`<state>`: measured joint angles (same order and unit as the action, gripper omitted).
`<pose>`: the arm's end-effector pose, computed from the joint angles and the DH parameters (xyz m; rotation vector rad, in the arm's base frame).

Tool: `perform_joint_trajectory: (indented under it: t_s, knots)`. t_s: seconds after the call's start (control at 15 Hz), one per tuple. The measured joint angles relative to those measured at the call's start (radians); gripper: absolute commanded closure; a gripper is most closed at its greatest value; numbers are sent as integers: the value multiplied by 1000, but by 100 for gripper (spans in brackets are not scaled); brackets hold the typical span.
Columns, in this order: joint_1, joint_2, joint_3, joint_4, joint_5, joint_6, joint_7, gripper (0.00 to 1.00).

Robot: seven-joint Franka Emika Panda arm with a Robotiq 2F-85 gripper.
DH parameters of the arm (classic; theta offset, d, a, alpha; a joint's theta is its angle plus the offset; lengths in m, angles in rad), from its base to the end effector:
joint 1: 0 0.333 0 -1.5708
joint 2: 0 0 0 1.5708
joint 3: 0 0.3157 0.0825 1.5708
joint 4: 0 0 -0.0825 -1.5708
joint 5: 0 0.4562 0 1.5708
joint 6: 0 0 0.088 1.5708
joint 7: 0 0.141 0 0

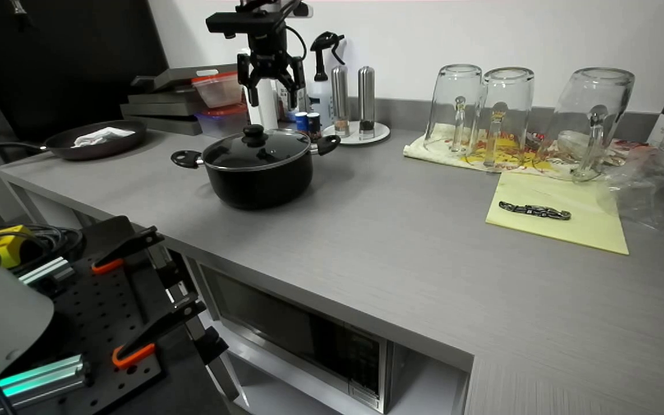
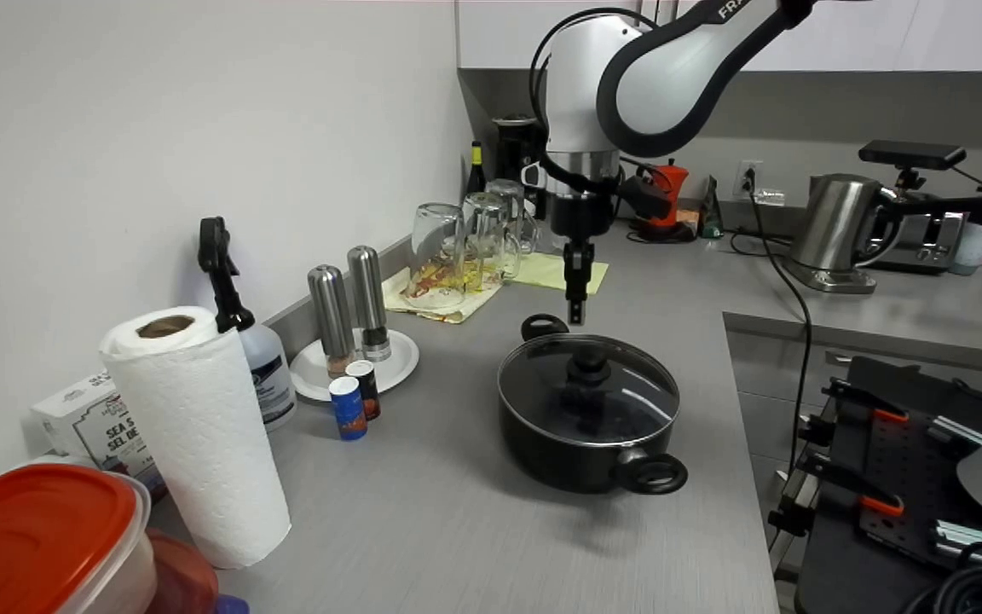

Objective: Remove the lid from the pot

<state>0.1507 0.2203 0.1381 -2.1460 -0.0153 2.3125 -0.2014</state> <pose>0.5828 0.1742 0.2107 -3.0272 -0.7702 0.0818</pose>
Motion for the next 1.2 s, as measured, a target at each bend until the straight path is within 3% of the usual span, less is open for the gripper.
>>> perform_joint_trajectory:
  t_s: [1.2]
  knots:
    - [39, 4, 37, -91, -49, 5, 44, 0]
